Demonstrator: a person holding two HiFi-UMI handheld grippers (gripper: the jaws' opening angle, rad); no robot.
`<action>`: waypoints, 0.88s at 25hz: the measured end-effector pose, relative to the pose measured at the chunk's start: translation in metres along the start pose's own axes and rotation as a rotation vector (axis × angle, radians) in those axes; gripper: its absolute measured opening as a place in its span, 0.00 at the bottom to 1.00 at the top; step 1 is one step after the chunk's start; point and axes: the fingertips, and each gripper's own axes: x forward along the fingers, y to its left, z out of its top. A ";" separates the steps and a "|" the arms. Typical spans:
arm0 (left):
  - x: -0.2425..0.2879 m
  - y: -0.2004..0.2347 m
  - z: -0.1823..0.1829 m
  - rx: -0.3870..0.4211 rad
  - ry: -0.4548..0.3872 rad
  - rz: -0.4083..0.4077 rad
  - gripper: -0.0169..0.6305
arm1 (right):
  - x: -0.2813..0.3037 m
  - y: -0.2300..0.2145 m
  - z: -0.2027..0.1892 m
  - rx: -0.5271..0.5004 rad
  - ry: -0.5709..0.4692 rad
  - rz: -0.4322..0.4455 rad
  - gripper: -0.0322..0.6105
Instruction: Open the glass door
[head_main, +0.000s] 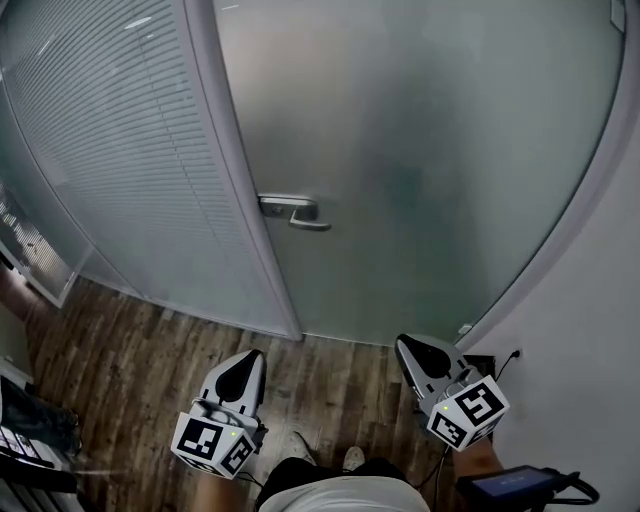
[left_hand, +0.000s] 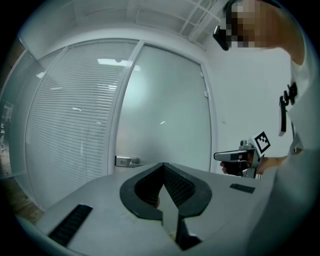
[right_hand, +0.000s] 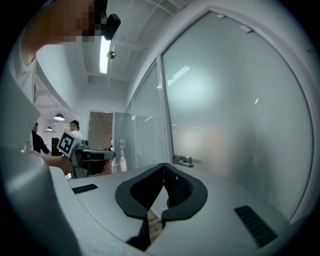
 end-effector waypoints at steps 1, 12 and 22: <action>0.004 0.001 -0.001 0.004 -0.003 -0.005 0.03 | 0.002 -0.002 -0.004 0.001 0.001 -0.001 0.05; 0.094 0.100 -0.022 0.011 -0.031 -0.064 0.03 | 0.116 -0.037 -0.025 -0.020 0.013 -0.042 0.05; 0.135 0.209 0.013 0.087 -0.010 -0.123 0.03 | 0.214 -0.009 0.011 -0.002 0.039 -0.116 0.05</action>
